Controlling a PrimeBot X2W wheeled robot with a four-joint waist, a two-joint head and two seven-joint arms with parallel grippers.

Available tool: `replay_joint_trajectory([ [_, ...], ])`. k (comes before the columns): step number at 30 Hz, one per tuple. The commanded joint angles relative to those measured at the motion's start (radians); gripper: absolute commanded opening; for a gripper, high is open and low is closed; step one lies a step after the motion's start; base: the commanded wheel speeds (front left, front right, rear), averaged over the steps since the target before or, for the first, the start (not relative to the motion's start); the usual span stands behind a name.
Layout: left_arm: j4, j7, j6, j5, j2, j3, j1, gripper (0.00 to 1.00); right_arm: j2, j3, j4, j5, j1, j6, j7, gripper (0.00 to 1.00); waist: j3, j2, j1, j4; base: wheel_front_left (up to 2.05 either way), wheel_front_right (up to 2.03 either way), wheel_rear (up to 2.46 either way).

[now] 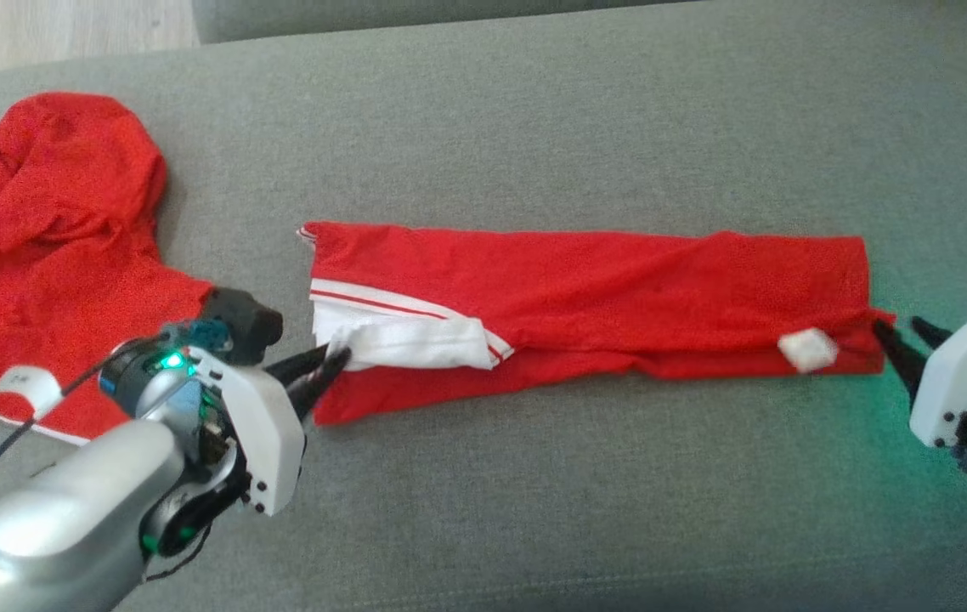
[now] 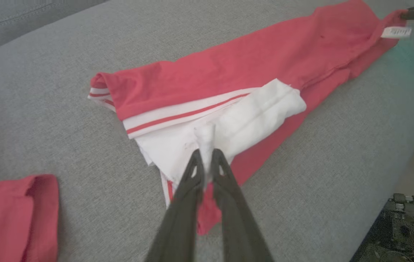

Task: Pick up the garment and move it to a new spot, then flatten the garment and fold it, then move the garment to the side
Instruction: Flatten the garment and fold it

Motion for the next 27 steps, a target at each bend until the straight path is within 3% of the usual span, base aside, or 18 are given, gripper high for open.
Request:
replay_joint_trajectory([
  [1,-0.009,-0.017,0.014,0.013,0.032,0.041,-0.024,1.00,-0.044,-0.011,-0.043,-0.012,0.003,-0.001,0.003,1.00,-0.010,-0.0001,0.0001,-0.003,0.00,0.00,0.00],
  [7,0.024,-0.105,0.078,-0.033,-0.010,0.104,0.007,1.00,-0.015,-0.110,-0.085,-0.044,0.009,-0.001,-0.019,1.00,-0.041,-0.0001,0.0001,-0.002,0.00,0.00,0.00],
  [14,0.038,-0.265,0.142,-0.123,-0.064,0.233,0.049,1.00,0.084,-0.192,-0.165,-0.091,0.016,-0.001,-0.119,1.00,-0.070,-0.0001,0.0001,0.005,0.00,0.00,0.00],
  [18,0.043,-0.343,0.177,-0.178,-0.107,0.352,0.096,1.00,0.155,-0.218,-0.203,-0.111,0.033,-0.001,-0.210,1.00,-0.084,-0.0001,0.0001,0.007,0.00,0.00,0.00],
  [22,0.029,-0.355,0.182,-0.184,-0.156,0.477,0.151,1.00,0.202,-0.232,-0.219,-0.120,0.053,-0.001,-0.278,1.00,-0.091,-0.0001,0.0001,0.012,0.00,0.00,0.00],
  [27,-0.013,-0.356,0.151,-0.065,-0.274,0.701,0.288,1.00,0.257,-0.249,-0.222,-0.133,0.080,-0.001,-0.368,1.00,-0.090,-0.0001,0.0001,0.020,0.00,0.00,0.00],
])
